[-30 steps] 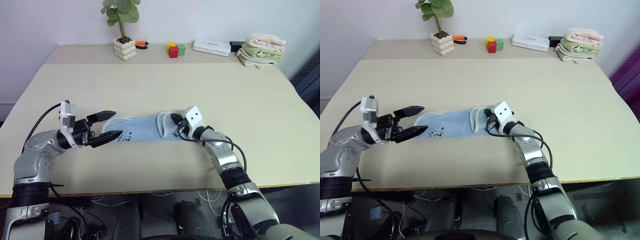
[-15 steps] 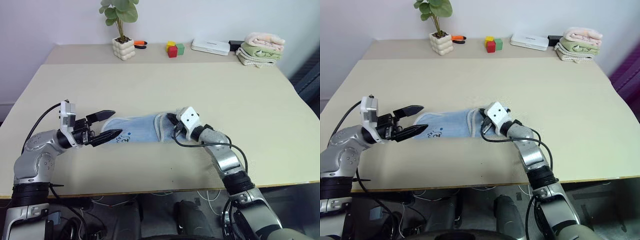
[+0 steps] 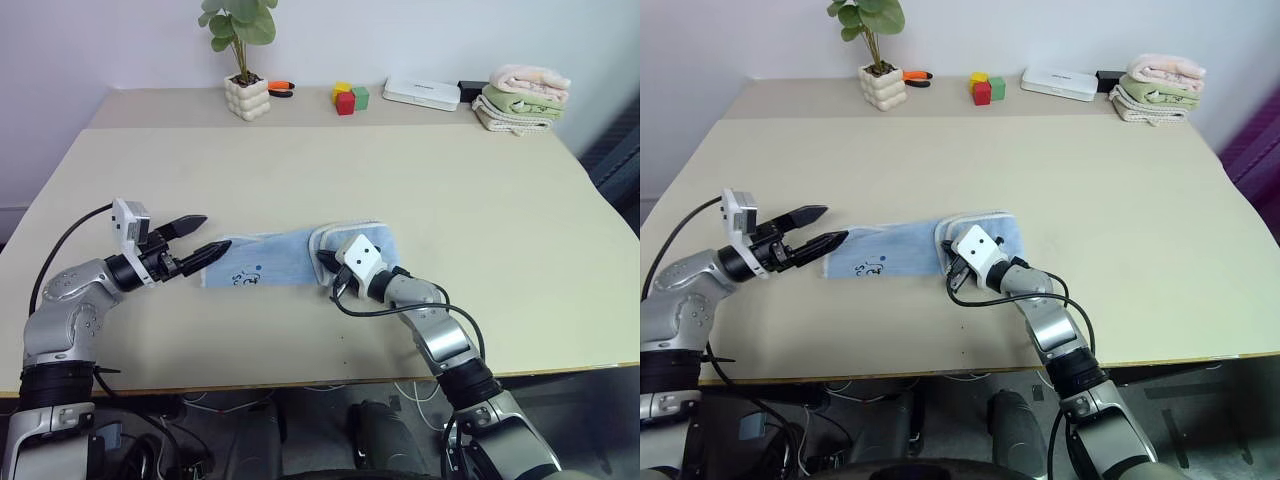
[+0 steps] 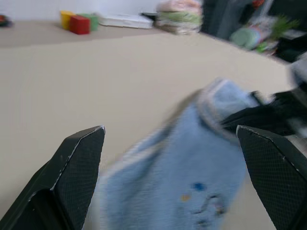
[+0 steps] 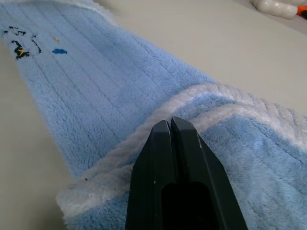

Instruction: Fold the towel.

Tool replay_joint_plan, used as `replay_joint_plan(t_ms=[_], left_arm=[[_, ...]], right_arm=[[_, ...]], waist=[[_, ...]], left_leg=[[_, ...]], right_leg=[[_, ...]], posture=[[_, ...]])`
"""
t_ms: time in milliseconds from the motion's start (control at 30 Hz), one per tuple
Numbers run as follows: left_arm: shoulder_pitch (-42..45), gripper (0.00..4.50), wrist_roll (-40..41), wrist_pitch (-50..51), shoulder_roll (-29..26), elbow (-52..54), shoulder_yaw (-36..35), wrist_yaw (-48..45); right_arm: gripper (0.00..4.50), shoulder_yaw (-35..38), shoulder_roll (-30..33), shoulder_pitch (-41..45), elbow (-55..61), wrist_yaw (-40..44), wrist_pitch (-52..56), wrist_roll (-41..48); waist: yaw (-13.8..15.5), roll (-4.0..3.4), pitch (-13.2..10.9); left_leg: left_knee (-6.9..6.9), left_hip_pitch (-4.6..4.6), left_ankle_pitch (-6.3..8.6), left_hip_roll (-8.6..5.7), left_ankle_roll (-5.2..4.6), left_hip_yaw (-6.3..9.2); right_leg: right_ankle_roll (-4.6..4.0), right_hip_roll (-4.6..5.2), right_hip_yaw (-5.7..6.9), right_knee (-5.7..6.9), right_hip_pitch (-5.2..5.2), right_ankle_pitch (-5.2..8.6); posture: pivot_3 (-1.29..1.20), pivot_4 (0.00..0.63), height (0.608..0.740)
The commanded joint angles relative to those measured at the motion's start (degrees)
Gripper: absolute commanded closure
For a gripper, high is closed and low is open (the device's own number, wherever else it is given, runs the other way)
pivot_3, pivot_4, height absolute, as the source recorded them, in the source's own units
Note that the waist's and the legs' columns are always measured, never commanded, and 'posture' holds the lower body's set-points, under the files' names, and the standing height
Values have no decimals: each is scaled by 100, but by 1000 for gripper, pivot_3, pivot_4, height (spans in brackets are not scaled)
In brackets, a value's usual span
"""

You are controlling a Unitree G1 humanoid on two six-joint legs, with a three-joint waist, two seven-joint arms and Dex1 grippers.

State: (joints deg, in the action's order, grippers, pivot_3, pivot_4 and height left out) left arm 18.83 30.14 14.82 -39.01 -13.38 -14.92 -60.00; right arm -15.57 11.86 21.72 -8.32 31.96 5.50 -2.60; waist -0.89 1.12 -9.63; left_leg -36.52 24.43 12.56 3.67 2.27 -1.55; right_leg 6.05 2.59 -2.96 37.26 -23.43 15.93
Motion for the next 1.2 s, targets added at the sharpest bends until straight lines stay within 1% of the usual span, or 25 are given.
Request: replay_joint_plan(t_ms=[33,100,167,300,367,500,600,700,833,900,933,1000,1200], left_arm=[[368,0,-622,-240,-223,-681,11,567],[479,0,-803,104,-265,-899,104,864],[515,0,-666,507,-196,-903,100,872],[503,0,-297,1334,-11,-697,-36,936],[520,0,39,1835,56,-568,-195,910],[556,0,595,2772,-5,-311,-359,814],[538,0,502,2862,-53,-174,-173,808],[615,0,541,2976,22,-89,-113,795],[737,0,387,2914,146,-256,65,844],[750,520,369,2901,195,-297,114,842],[748,874,295,2843,210,-296,169,867],[766,1776,267,2844,240,-272,198,912],[845,1776,258,2788,265,-358,166,924]], right_arm=[[4451,37,-51,149,180,-38,-28,19],[4451,10,-64,136,211,-44,-20,6],[4451,-5,-77,121,242,-52,-15,0],[4451,-25,-85,90,288,-76,-12,-30],[4451,-28,-102,69,322,-100,2,-39],[4451,-56,-159,52,311,-143,-15,-61],[4451,-75,-196,62,293,-175,-22,-72],[4451,-80,-218,69,281,-200,-30,-85],[4451,-61,-214,73,294,-247,-18,-90],[4500,-56,-207,60,317,-266,-9,-94],[4500,-50,-202,51,332,-275,3,-93],[4500,-36,-198,27,366,-297,26,-85],[4500,-39,-199,1,381,-329,43,-90]], waist=[[3,0,0],[4,0,0],[-4,0,0],[-1,0,0],[-9,0,0],[-20,1,0],[-22,1,0],[-15,1,0],[1,1,0],[-7,1,0],[-10,1,0],[-16,1,0],[-13,1,0]], left_leg=[[0,0,0,0,0,0],[1,0,0,0,0,-1],[5,1,0,-1,0,-2],[11,1,-1,-1,1,-2],[11,1,-1,0,2,-2],[14,0,-1,0,2,-1],[17,-2,-1,-1,2,0],[18,-2,-3,-1,5,0],[17,-2,-5,-2,9,0],[18,-2,-5,-2,9,0],[19,-2,-5,-2,9,0],[23,-2,-5,-2,9,0],[25,-3,-6,-2,9,0]], right_leg=[[0,0,0,0,0,0],[2,0,0,-1,0,-1],[8,1,0,-2,-1,-4],[17,0,1,-1,-4,-9],[18,0,1,0,-4,-10],[18,-1,0,0,-5,-10],[18,-1,0,0,-4,-10],[18,-1,0,-1,-4,-10],[18,1,0,0,-3,-10],[18,0,0,-1,-4,-10],[18,0,0,-1,-4,-10],[18,0,0,-1,-6,-10],[18,-1,0,-1,-7,-10]], posture=[[0,150,740],[0,150,740],[0,150,740],[0,150,740],[0,150,740],[0,150,740],[0,150,740],[0,150,740],[0,150,740],[0,150,740],[0,150,740],[0,150,740],[0,150,740]])
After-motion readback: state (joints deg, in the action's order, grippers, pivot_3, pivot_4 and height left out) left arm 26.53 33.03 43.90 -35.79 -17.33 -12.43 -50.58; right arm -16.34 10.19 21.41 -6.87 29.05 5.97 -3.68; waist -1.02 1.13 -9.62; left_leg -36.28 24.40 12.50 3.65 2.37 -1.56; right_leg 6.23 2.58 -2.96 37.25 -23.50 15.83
